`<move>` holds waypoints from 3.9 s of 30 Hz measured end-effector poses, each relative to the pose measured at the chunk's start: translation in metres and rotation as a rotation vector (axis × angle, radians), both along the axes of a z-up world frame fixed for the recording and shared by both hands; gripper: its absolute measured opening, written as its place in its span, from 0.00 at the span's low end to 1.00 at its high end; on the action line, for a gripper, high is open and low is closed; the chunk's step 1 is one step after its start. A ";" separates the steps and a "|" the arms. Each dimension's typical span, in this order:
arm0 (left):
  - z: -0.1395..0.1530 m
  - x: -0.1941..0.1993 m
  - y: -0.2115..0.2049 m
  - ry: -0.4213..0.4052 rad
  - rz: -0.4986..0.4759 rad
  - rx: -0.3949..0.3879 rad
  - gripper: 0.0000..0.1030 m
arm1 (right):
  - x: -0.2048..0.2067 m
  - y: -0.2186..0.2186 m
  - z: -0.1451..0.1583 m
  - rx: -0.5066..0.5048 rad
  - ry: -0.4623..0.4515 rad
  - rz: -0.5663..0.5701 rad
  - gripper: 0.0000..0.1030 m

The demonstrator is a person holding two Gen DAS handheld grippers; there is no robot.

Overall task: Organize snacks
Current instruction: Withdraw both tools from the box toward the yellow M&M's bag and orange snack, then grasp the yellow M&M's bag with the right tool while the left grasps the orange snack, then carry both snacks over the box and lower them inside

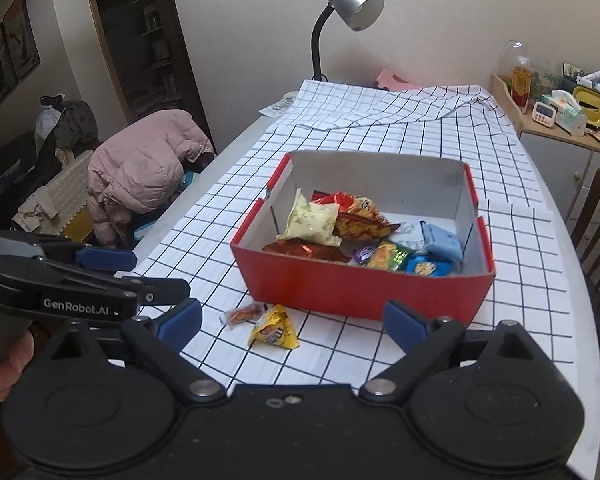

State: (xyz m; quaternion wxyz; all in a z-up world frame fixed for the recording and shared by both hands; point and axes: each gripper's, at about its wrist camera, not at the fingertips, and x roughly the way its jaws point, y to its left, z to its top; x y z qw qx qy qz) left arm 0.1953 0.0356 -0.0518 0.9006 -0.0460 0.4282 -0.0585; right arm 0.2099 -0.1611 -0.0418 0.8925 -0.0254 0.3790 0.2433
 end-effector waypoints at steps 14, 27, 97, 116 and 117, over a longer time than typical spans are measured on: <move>-0.068 0.016 0.028 0.082 0.034 0.030 0.92 | 0.030 0.015 -0.053 0.016 0.163 -0.084 0.94; -0.110 0.045 0.026 0.117 -0.003 0.116 0.92 | 0.072 0.045 -0.104 0.044 0.293 -0.169 0.88; -0.097 0.035 0.003 0.218 -0.049 0.002 0.18 | 0.014 -0.016 -0.088 0.085 0.274 -0.264 0.13; 0.000 0.029 -0.019 0.074 -0.027 -0.014 0.18 | 0.002 -0.038 0.001 0.093 0.082 -0.188 0.13; 0.004 0.031 -0.022 0.067 -0.026 -0.012 0.18 | 0.004 -0.040 0.004 0.098 0.074 -0.185 0.13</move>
